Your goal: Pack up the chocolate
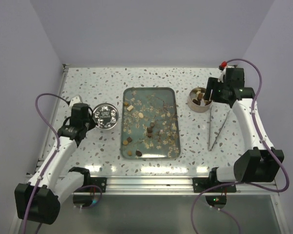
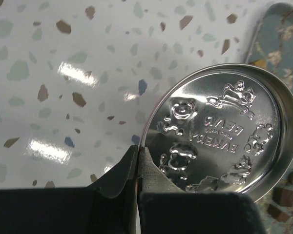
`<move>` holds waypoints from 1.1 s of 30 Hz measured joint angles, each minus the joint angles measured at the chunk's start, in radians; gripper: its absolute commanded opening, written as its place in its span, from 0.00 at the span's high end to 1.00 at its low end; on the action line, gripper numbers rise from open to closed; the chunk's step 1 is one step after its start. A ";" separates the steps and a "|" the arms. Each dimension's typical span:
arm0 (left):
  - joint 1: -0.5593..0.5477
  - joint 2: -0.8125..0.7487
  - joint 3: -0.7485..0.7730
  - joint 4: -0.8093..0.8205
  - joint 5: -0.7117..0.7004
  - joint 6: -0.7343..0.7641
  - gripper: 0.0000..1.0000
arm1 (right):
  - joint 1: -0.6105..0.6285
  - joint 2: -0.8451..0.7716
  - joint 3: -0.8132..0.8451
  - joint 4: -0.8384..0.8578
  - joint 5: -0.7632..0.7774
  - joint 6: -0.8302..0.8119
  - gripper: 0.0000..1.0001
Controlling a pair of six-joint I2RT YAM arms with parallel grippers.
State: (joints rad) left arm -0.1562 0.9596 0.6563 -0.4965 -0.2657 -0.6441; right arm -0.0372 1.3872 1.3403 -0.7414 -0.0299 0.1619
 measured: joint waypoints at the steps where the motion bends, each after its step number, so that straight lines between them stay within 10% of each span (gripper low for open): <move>1: 0.000 -0.006 0.024 0.011 0.003 0.015 1.00 | 0.018 -0.006 0.000 0.002 -0.026 -0.002 0.34; 18: -0.067 0.099 0.158 0.295 0.389 0.140 1.00 | 0.398 -0.029 -0.024 0.251 -0.431 0.166 0.34; 33: -0.303 0.220 0.243 0.407 0.391 0.121 1.00 | 0.532 -0.029 -0.028 0.312 -0.428 0.220 0.34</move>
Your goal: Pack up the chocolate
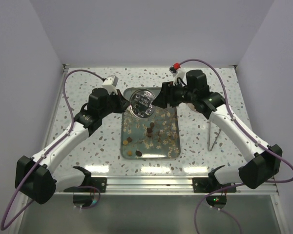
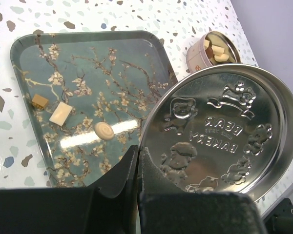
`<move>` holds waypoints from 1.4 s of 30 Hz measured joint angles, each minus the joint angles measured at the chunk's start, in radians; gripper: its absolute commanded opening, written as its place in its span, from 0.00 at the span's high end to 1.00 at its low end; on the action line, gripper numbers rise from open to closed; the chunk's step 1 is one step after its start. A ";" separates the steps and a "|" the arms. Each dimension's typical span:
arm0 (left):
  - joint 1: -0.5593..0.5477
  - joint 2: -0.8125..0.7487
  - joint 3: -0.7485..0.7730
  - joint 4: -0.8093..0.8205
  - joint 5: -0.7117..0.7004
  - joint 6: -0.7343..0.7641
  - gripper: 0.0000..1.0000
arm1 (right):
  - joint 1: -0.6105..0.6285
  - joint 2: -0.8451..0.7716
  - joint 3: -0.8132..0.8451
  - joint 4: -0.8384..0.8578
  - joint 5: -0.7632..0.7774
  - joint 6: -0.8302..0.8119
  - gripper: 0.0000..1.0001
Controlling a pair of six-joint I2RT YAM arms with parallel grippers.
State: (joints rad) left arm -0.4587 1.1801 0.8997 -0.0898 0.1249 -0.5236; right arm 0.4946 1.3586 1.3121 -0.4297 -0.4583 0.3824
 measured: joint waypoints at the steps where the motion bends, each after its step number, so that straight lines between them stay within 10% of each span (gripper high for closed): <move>1: 0.000 0.000 0.000 0.000 -0.003 -0.003 1.00 | 0.006 0.000 -0.001 -0.002 0.006 -0.002 0.34; 7: -0.008 0.008 0.007 0.031 0.005 -0.018 1.00 | 0.052 0.018 -0.015 -0.003 0.039 -0.021 0.43; 17: -0.007 0.017 0.008 0.044 0.038 -0.032 1.00 | 0.111 0.081 -0.015 -0.001 0.108 -0.050 1.00; 19: -0.008 0.017 0.008 0.043 0.043 -0.031 0.96 | 0.109 0.081 -0.015 -0.003 0.117 -0.055 1.00; 21: -0.008 0.017 0.008 0.034 0.051 -0.035 0.67 | 0.114 0.081 -0.015 -0.003 0.131 -0.062 1.00; 26: -0.008 0.013 0.019 -0.014 0.103 -0.042 0.33 | 0.121 0.081 -0.015 -0.010 0.197 -0.111 1.00; 42: 0.122 0.040 0.136 -0.171 0.378 -0.445 0.20 | 0.139 -0.005 -0.013 -0.106 0.463 -0.388 1.00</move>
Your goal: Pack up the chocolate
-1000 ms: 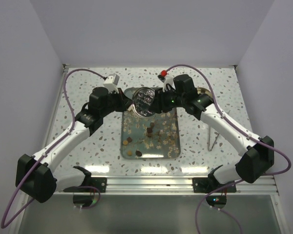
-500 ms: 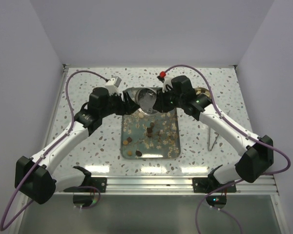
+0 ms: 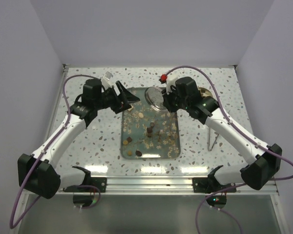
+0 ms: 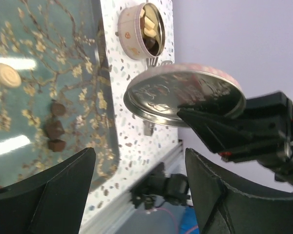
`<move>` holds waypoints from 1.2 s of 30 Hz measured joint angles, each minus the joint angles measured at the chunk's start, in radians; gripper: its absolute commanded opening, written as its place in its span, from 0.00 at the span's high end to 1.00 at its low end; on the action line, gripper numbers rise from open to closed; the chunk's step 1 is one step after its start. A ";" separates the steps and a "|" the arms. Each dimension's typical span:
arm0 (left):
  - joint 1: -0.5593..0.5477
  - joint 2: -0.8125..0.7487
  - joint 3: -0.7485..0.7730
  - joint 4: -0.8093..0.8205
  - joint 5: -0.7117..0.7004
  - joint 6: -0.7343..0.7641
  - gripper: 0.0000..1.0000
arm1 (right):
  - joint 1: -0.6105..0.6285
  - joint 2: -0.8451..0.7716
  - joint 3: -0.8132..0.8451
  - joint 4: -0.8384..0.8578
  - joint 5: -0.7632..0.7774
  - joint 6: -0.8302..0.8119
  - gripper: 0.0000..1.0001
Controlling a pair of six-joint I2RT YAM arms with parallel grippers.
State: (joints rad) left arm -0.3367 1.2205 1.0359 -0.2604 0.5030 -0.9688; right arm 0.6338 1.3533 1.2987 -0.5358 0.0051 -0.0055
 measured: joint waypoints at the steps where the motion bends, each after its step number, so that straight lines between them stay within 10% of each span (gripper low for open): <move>1: -0.005 0.019 0.000 0.006 0.008 -0.045 0.20 | 0.006 -0.005 0.004 -0.004 0.002 -0.011 1.00; 19: -0.024 0.030 -0.122 0.257 0.018 -0.598 0.17 | 0.148 0.021 0.022 -0.032 0.118 -0.110 1.00; 36: -0.024 0.035 -0.147 0.319 0.047 -0.700 0.14 | 0.214 0.051 0.031 -0.026 0.163 -0.174 0.99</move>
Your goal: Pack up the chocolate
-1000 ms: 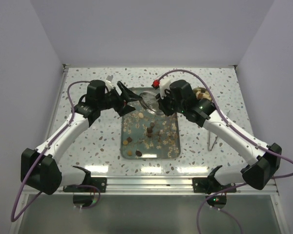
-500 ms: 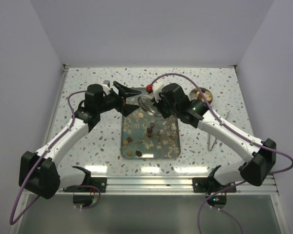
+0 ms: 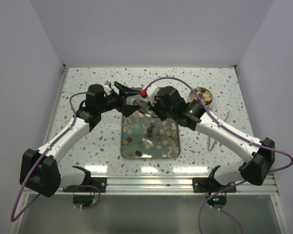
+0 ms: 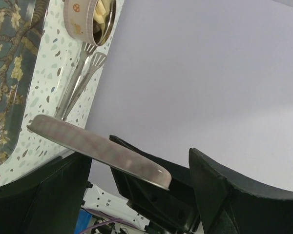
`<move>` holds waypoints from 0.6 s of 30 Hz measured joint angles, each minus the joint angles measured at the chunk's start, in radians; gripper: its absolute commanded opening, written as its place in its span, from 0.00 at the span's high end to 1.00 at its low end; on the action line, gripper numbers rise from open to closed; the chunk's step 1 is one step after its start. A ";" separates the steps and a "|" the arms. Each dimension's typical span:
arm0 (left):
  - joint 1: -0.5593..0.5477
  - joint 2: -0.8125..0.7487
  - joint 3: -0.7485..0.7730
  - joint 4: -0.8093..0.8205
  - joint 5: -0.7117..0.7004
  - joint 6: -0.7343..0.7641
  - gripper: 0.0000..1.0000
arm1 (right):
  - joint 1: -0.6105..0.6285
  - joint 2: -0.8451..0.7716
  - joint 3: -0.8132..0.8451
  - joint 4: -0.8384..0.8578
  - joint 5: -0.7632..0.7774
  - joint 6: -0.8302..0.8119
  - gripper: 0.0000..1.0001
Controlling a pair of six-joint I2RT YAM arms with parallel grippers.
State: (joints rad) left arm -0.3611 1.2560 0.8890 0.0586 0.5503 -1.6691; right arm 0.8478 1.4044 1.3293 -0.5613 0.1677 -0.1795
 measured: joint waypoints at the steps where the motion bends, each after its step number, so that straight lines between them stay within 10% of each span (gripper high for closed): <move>1: 0.000 0.005 0.000 0.000 0.003 0.000 0.13 | 0.008 -0.006 0.000 0.002 0.006 -0.006 0.98; 8: -0.006 0.040 0.000 0.001 0.034 -0.006 0.17 | 0.058 -0.076 -0.002 0.027 0.074 -0.040 0.93; 18: -0.011 0.040 0.000 0.006 0.044 -0.068 0.67 | 0.113 -0.086 -0.027 0.001 0.134 -0.093 0.90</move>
State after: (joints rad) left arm -0.3725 1.2961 0.8890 0.0650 0.5941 -1.7367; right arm 0.9604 1.3186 1.3022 -0.5606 0.3012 -0.2729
